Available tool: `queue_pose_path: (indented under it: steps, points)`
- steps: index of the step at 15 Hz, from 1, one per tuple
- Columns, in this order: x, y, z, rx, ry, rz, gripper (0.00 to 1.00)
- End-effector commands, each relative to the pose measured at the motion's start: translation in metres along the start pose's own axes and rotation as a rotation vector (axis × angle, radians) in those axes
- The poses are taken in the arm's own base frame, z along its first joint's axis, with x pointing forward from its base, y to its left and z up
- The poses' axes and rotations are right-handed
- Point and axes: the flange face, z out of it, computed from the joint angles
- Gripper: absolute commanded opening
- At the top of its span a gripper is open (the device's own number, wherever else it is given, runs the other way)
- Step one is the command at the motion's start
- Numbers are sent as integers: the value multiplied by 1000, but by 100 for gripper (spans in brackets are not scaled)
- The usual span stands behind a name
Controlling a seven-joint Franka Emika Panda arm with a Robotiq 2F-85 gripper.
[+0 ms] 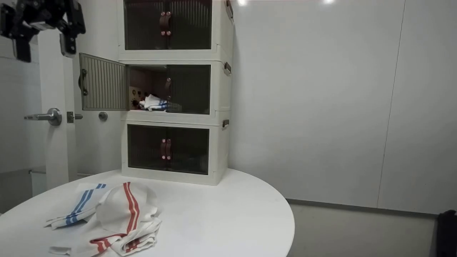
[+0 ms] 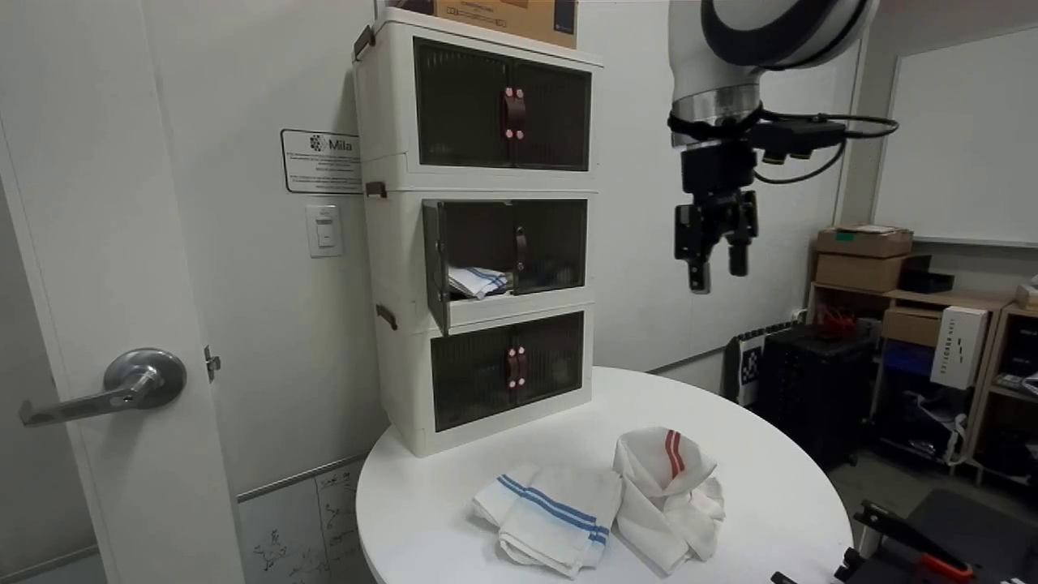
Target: Remove the white and blue towel from the second cabinet
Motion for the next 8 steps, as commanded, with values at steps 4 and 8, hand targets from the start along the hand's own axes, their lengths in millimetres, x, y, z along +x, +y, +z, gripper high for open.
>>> queue_pose_path:
  steps: [4,8]
  points:
    - [114,-23,-41,-21,302,-265,100]
    - [181,-21,-43,-7,451,-439,100]
